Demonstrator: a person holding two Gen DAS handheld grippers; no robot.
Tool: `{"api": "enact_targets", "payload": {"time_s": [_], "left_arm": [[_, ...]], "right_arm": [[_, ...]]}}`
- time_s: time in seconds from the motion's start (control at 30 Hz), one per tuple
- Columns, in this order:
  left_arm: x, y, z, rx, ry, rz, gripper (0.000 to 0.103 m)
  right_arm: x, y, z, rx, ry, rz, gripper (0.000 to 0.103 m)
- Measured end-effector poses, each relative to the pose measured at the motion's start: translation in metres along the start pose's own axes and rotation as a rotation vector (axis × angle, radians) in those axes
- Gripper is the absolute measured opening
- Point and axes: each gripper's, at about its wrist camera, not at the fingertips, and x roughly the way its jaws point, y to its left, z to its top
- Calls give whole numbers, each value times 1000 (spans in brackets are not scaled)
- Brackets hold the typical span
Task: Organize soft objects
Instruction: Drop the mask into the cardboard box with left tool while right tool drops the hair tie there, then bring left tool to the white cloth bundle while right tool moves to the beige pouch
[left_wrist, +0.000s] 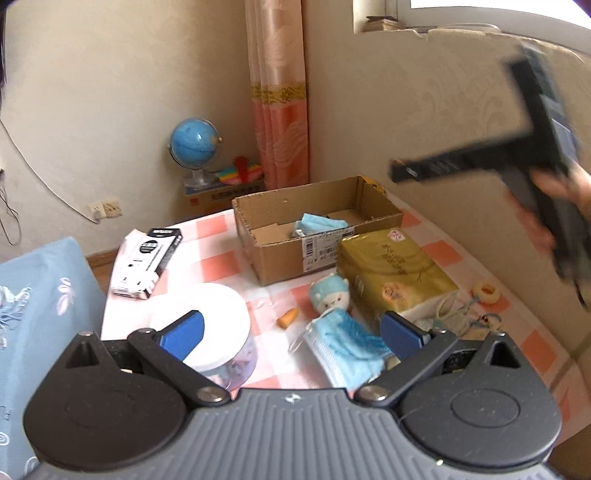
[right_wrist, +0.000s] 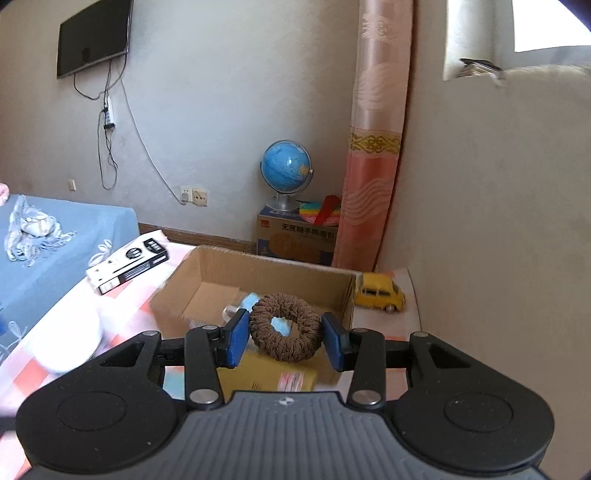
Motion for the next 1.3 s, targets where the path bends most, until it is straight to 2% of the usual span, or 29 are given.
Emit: {"api": "enact_targets", "payload": {"time_s": [0.2,0.23,0.27,0.33,0.37,0.53,0.83,1.1,1.3], "left_arm": [[0,5,-14,-7,26,23,101],[1,7,-15,-12,31,23,101],[1,9,-17,-17,36,27,101],[1,13,-21,-26,40,31,101],[0,13,-24,-29,42,31,101],[-1,18,-29,-46,50,26,101],[-11,10,-34,-24,42,-10,101],[-21,3,-43,-10,37,-31,101],[-24,-4,-49,-1,41,-57,101]], "right_arm": [[55,-1,33,-11,44,-16,51],[62,-2,36,-9,51,-22,61],[69,-3,38,-5,57,-27,77],[74,-3,38,3,59,-29,97],[73,-3,38,8,50,-34,103],[60,-3,33,28,43,-55,103],[9,10,6,16,61,-87,103],[-38,19,-52,57,97,-93,103],[-57,22,-104,117,155,-109,103]]}}
